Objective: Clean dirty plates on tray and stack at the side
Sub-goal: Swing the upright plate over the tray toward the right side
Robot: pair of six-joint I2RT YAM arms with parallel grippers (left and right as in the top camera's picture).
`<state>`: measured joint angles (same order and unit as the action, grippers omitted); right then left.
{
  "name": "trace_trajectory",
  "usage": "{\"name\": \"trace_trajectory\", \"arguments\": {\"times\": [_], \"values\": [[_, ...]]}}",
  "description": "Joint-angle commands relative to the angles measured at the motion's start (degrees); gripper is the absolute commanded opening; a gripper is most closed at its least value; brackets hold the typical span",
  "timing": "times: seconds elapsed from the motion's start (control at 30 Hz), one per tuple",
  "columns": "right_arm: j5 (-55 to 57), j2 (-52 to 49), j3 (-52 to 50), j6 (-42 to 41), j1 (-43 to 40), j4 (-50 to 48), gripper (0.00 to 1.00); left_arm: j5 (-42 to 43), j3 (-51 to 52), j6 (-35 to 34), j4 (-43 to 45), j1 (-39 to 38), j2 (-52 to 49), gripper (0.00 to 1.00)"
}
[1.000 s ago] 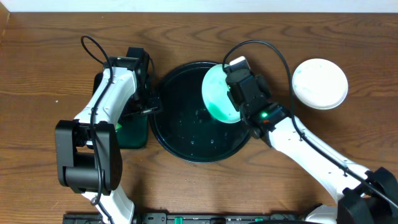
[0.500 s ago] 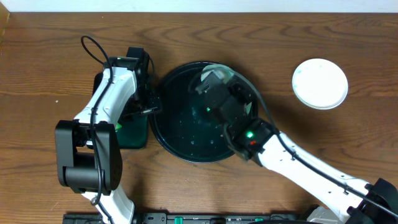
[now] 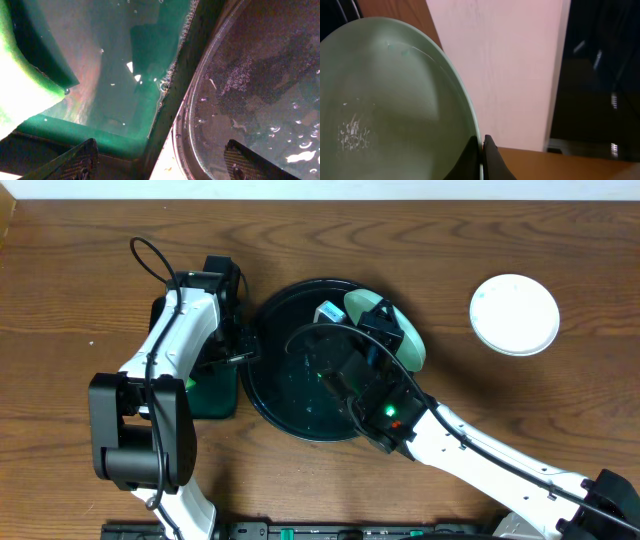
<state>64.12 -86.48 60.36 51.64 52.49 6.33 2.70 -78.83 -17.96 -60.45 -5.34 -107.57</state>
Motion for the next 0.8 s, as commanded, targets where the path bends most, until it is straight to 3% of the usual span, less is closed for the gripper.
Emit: {"name": "trace_trajectory", "arguments": {"times": [0.0,0.2,0.57,0.67,0.77], "values": [[4.07,1.25,0.35,2.47,0.9,-0.46,0.01,-0.11,-1.25,0.11,-0.33,0.02,1.27,0.81],[6.99,1.22,0.35,3.67,2.69,-2.12,0.01,-0.11,-1.25,0.11,-0.33,0.02,1.27,0.81],[3.39,-0.11,0.33,-5.77,3.43,-2.36,0.01,-0.11,-1.25,0.11,-0.33,0.0,1.27,0.81],[8.07,-0.09,0.33,-4.46,6.16,-2.36,0.01,-0.11,-1.25,0.13,-0.37,0.02,1.27,0.81],[2.03,-0.09,0.31,-10.03,5.42,-0.94,0.01,-0.11,-1.25,0.11,-0.33,0.02,1.27,0.81]]}}
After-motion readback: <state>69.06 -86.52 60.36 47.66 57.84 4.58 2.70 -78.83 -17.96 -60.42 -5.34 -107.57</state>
